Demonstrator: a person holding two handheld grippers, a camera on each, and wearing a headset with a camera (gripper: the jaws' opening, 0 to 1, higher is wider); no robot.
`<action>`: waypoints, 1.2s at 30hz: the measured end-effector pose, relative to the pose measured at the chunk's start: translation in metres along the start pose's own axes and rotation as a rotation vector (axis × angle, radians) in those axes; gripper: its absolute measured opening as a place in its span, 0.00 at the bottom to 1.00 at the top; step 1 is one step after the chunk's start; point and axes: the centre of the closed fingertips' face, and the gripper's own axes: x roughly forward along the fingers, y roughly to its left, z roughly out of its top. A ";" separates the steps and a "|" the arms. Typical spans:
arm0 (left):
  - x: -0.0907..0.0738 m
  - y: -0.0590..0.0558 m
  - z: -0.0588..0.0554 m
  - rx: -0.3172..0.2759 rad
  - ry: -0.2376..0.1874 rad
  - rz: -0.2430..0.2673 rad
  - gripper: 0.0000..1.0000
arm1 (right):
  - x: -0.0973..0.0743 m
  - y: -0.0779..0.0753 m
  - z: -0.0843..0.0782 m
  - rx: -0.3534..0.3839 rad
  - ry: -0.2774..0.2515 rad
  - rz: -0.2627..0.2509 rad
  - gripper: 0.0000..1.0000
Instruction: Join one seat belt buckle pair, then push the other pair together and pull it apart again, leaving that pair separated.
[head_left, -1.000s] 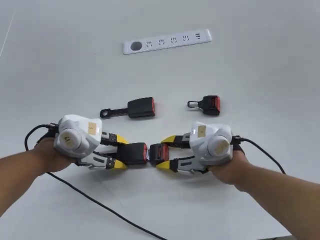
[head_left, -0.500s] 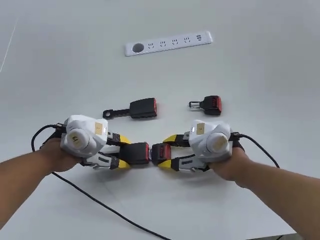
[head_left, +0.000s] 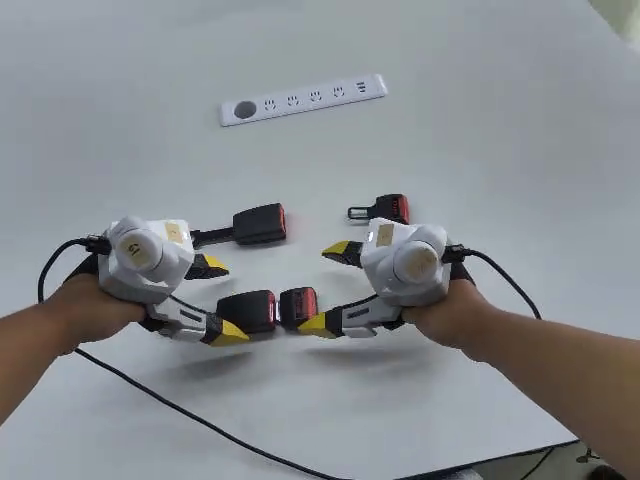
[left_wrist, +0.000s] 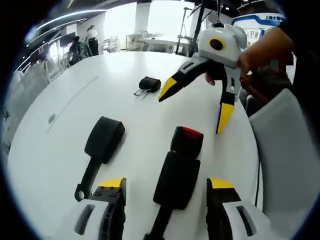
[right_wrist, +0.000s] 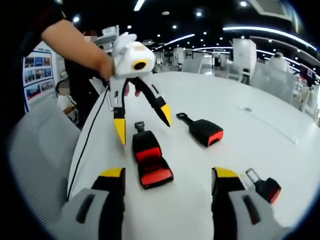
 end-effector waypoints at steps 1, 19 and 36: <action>-0.002 0.000 0.002 0.002 -0.003 0.006 0.70 | -0.006 -0.002 0.001 0.002 -0.003 -0.009 0.74; -0.036 0.056 0.067 0.085 -0.108 0.179 0.81 | -0.065 -0.061 -0.004 -0.033 0.035 -0.081 0.85; 0.010 0.093 0.069 0.168 -0.087 0.105 0.73 | -0.073 -0.121 -0.041 -0.004 0.140 -0.050 0.74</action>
